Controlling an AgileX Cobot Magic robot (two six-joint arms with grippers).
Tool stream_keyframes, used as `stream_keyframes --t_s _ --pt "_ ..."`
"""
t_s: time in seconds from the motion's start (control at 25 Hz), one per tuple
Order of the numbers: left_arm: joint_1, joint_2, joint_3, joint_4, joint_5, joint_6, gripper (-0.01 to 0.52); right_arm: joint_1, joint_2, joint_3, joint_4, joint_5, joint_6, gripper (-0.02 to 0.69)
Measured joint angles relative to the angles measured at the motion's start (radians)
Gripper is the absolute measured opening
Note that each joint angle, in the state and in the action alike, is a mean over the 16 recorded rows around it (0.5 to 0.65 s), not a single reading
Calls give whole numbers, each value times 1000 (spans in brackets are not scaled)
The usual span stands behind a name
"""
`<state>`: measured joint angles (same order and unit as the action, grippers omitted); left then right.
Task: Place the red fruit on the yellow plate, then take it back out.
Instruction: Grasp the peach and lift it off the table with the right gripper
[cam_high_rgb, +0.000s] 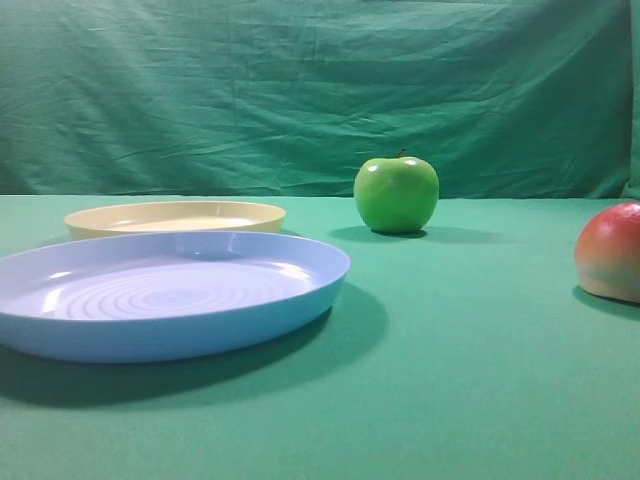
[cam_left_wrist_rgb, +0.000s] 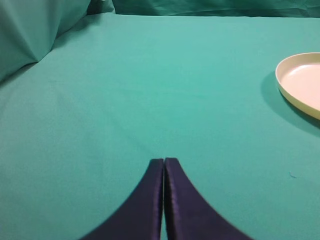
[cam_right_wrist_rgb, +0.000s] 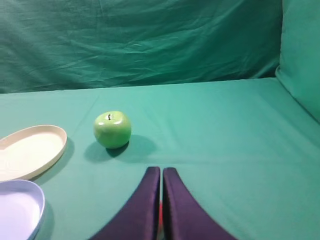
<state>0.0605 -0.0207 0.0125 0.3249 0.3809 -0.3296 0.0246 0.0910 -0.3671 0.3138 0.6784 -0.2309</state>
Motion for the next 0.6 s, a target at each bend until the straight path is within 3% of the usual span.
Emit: stream_keyframes --t_s 0.6 --pt "0 0 0 0 0 0 0 84 517 -265 47 245 -178 0"
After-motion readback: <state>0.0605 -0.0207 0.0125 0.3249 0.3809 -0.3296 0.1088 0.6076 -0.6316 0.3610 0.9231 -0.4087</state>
